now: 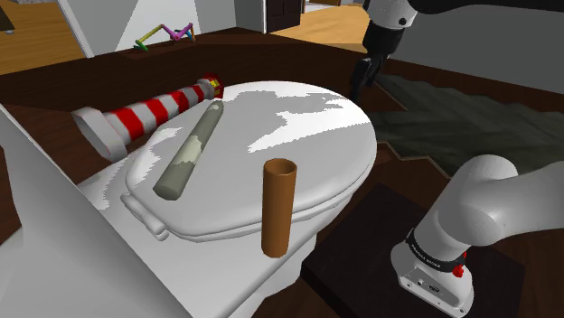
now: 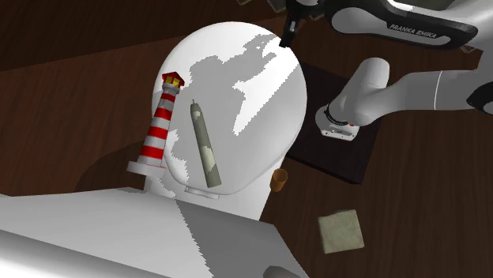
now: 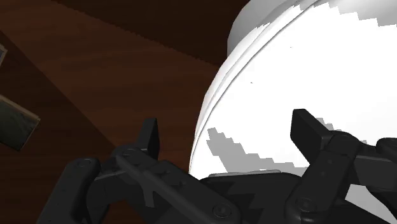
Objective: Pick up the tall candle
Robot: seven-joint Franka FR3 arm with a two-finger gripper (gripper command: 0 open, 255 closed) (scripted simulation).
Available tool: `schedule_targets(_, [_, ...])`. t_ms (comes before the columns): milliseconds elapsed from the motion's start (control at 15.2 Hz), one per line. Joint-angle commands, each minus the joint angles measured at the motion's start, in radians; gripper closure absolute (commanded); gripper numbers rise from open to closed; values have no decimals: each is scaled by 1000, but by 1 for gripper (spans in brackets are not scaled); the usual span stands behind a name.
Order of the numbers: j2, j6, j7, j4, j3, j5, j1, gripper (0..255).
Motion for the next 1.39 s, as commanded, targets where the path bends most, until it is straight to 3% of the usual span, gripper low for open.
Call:
schedule_targets(0, [0,0,0,0,0,0,0,0])
schedule_targets(660, [11,-92,502,81,301,164,-31,0])
schedule_targets(1320, [231,-145,1020,355,614,252,-141,0])
